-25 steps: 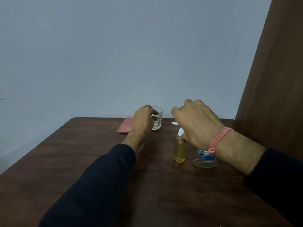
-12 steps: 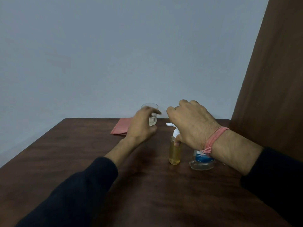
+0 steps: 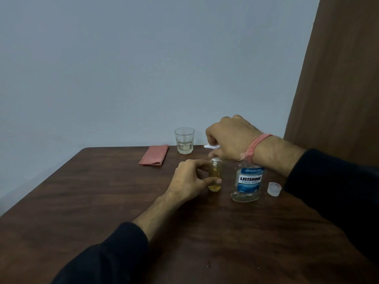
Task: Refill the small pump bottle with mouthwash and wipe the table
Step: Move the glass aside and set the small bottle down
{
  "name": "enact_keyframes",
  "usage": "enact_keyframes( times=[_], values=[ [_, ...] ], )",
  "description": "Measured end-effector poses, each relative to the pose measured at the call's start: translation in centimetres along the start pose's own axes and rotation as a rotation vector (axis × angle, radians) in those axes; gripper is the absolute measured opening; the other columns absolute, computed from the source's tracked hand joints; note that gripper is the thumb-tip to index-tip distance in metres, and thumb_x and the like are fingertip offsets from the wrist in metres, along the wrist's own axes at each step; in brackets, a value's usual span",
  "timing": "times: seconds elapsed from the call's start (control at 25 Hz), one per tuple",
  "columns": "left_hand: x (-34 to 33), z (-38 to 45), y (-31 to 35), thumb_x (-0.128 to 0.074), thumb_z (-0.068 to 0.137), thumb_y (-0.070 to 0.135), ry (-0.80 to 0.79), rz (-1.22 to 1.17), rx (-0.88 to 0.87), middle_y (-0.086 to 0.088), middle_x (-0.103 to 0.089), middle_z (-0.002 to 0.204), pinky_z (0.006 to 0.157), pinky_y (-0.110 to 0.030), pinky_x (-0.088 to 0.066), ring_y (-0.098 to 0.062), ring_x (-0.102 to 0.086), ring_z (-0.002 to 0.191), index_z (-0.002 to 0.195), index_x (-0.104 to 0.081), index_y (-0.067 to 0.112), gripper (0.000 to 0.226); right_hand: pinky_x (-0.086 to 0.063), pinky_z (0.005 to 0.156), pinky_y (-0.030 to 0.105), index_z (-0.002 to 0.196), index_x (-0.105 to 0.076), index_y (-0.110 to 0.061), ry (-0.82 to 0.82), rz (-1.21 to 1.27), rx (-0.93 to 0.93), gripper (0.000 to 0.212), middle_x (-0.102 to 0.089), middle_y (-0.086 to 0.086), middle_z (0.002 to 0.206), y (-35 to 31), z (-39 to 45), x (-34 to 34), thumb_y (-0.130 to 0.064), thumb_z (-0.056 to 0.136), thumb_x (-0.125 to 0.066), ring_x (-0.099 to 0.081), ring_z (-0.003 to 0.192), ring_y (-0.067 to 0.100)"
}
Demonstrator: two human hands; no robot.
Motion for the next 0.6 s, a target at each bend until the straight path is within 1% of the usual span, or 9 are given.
enact_keyframes(
  times=[0.04,0.08,0.12,0.16,0.24,0.32,0.48,0.56,0.6],
  values=[
    [-0.1,0.5,-0.1,-0.102,0.081,0.048,0.007,-0.004,0.015,0.015,-0.086,0.117,0.09,-0.031,-0.066,-0.003,-0.078,0.091,0.128,-0.086,0.029,0.053,-0.049,0.092,0.035,0.093,-0.067,-0.031,-0.024,0.114,-0.019,0.019,-0.074,-0.007,0.103,1.0,0.5,0.1,-0.044,0.093,-0.08,-0.066,0.1,0.018],
    [-0.3,1.2,-0.2,-0.102,0.082,0.047,0.016,-0.007,0.032,0.014,-0.086,0.119,0.093,-0.034,-0.068,-0.005,-0.08,0.094,0.13,-0.085,0.029,0.055,-0.051,0.087,0.033,0.092,-0.072,-0.03,-0.051,0.211,-0.038,0.007,-0.076,-0.007,0.104,2.1,1.1,0.1,-0.033,0.096,-0.077,-0.068,0.098,0.017],
    [-0.5,1.9,-0.2,-0.102,0.082,0.045,0.03,-0.012,0.044,0.013,-0.086,0.121,0.097,-0.037,-0.069,-0.007,-0.081,0.098,0.133,-0.084,0.028,0.057,-0.05,0.082,0.03,0.096,-0.078,-0.029,-0.073,0.269,-0.044,0.005,-0.077,-0.008,0.105,3.1,1.9,0.0,-0.025,0.098,-0.075,-0.069,0.096,0.015],
    [-0.8,2.8,-0.4,-0.102,0.082,0.044,0.048,-0.02,0.053,0.012,-0.086,0.121,0.099,-0.039,-0.069,-0.007,-0.081,0.102,0.135,-0.084,0.027,0.059,-0.048,0.08,0.027,0.102,-0.082,-0.028,-0.095,0.302,-0.043,0.012,-0.077,-0.011,0.104,4.0,2.5,-0.3,-0.02,0.099,-0.073,-0.068,0.092,0.01],
    [-1.7,5.0,-0.9,-0.103,0.083,0.042,0.091,-0.044,0.078,0.011,-0.086,0.12,0.101,-0.041,-0.069,-0.007,-0.081,0.104,0.138,-0.082,0.026,0.061,-0.045,0.082,0.026,0.115,-0.083,-0.03,-0.13,0.35,-0.044,0.022,-0.069,-0.019,0.096,6.1,3.9,-1.3,-0.017,0.102,-0.07,-0.063,0.086,0.003],
    [-2.7,7.5,-1.5,-0.102,0.084,0.042,0.134,-0.057,0.1,0.01,-0.086,0.121,0.102,-0.041,-0.069,-0.007,-0.081,0.106,0.139,-0.081,0.025,0.062,-0.045,0.087,0.028,0.124,-0.08,-0.035,-0.137,0.393,-0.055,0.03,-0.063,-0.023,0.098,8.2,5.1,-2.6,-0.015,0.105,-0.067,-0.063,0.093,0.006],
    [-4.5,12.7,-2.4,-0.101,0.085,0.041,0.203,-0.093,0.104,0.004,-0.086,0.126,0.102,-0.042,-0.069,-0.012,-0.082,0.109,0.144,-0.078,0.02,0.066,-0.046,0.095,0.028,0.132,-0.075,-0.039,-0.072,0.471,-0.119,0.038,-0.073,-0.005,0.123,11.9,7.4,-5.6,-0.014,0.105,-0.065,-0.068,0.109,0.012],
    [-5.2,14.9,-2.6,-0.101,0.086,0.039,0.226,-0.084,0.106,0.003,-0.086,0.127,0.102,-0.042,-0.069,-0.012,-0.081,0.106,0.145,-0.078,0.018,0.066,-0.044,0.096,0.024,0.138,-0.072,-0.038,-0.016,0.525,-0.164,0.045,-0.074,-0.001,0.127,13.1,8.3,-7.2,-0.008,0.105,-0.061,-0.068,0.111,0.013],
    [-5.5,16.0,-2.8,-0.1,0.087,0.038,0.237,-0.077,0.105,0.002,-0.086,0.128,0.101,-0.042,-0.069,-0.012,-0.08,0.103,0.145,-0.078,0.019,0.065,-0.043,0.093,0.021,0.141,-0.07,-0.037,0.008,0.558,-0.185,0.051,-0.073,0.0,0.127,13.6,8.7,-8.1,-0.004,0.105,-0.059,-0.067,0.108,0.011]
  ],
)
Point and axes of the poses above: each hand's wrist, its own z-axis towards the middle knuckle, its own x-axis out of the back of the hand, y = z × x, the point moved 5 cm from there along z, towards the middle knuckle
